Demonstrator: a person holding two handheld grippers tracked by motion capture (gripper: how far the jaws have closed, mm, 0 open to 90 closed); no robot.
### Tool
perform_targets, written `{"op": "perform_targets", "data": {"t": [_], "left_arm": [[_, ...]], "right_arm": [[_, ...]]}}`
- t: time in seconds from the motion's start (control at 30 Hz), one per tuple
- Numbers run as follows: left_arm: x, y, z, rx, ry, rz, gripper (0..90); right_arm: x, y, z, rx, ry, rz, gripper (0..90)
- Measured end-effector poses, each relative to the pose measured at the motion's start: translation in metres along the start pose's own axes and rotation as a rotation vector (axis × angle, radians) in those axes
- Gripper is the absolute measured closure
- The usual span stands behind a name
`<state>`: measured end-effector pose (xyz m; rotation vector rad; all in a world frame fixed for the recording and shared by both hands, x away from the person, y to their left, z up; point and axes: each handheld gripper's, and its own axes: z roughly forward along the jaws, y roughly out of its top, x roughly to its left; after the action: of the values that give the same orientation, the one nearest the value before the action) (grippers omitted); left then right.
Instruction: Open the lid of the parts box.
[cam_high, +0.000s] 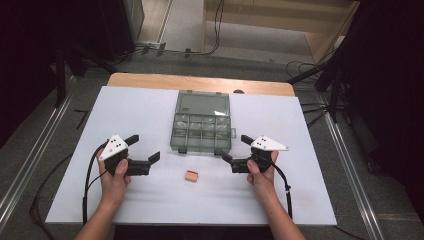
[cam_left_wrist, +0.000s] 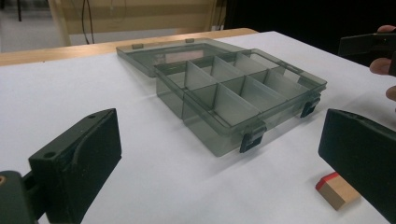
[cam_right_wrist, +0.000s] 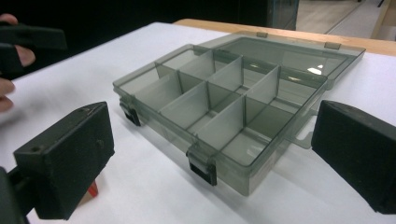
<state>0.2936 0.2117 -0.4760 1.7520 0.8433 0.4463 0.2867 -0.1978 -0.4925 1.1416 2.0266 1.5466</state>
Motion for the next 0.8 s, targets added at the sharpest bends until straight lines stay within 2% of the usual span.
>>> {"op": "perform_targets", "data": {"t": [0.23,0.4,0.6,0.8], "left_arm": [[0.0,-0.005,-0.015,-0.004,0.011,0.015,0.0],[0.002,-0.01,-0.023,-0.009,0.019,0.005,0.0],[0.002,-0.013,-0.035,-0.01,0.032,0.013,0.0],[0.007,-0.016,-0.047,-0.018,0.047,0.004,0.0]], "right_arm": [[0.005,-0.006,-0.009,0.008,-0.002,-0.009,0.0],[0.005,-0.007,-0.015,0.009,-0.01,0.001,0.0],[0.005,-0.008,-0.016,0.006,-0.008,-0.005,0.0],[0.008,-0.007,-0.013,0.013,-0.002,-0.015,0.0]]}}
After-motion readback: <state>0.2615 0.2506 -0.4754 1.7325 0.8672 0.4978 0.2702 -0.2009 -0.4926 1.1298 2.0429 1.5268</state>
